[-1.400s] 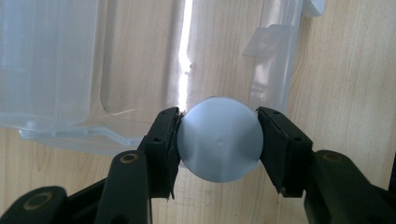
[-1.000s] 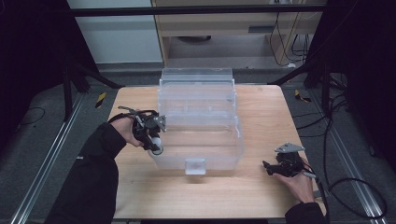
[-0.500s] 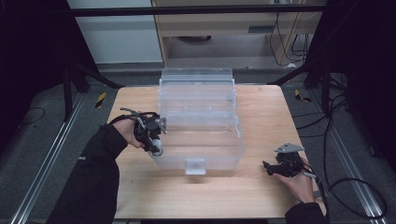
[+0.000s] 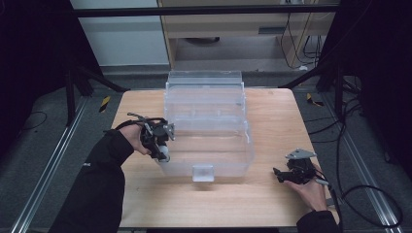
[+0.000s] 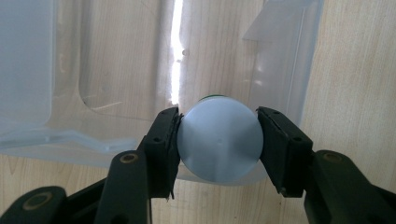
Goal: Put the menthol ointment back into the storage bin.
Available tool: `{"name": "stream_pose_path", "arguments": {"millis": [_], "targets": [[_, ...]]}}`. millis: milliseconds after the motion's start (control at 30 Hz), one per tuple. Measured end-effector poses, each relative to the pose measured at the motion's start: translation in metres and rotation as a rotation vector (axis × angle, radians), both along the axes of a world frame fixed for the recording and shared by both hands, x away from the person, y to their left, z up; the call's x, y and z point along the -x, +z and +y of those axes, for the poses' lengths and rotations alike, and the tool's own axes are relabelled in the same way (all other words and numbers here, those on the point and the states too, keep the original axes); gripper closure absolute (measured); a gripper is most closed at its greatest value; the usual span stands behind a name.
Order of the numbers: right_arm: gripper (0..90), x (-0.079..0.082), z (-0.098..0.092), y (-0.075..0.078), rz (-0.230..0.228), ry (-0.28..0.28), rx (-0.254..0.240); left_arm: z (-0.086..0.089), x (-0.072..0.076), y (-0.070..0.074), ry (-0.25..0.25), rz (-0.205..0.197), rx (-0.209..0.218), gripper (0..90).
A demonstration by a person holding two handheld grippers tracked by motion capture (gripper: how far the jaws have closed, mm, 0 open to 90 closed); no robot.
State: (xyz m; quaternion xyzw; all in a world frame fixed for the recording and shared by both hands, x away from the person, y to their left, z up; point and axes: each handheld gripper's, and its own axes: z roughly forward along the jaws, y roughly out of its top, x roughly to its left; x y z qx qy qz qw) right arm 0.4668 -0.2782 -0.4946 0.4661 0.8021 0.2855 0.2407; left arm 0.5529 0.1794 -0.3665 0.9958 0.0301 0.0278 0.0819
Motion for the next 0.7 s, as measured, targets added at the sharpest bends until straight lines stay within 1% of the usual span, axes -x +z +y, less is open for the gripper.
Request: {"name": "stream_pose_path", "arguments": {"millis": [400,533,700], "targets": [[18.5,0.0000,0.0000,0.0000,0.001,0.004,0.005,0.0014,-0.0010,-0.0053,0.008,0.003,-0.005,49.0],[18.4,-0.0002,0.0001,-0.0003,0.001,0.007,0.008,0.0032,-0.0003,-0.0023,0.011,-0.002,0.017,49.1],[18.4,-0.0002,0.0003,-0.0001,0.000,0.008,0.007,0.0043,0.0011,0.0022,0.006,-0.013,0.026,49.1]]}}
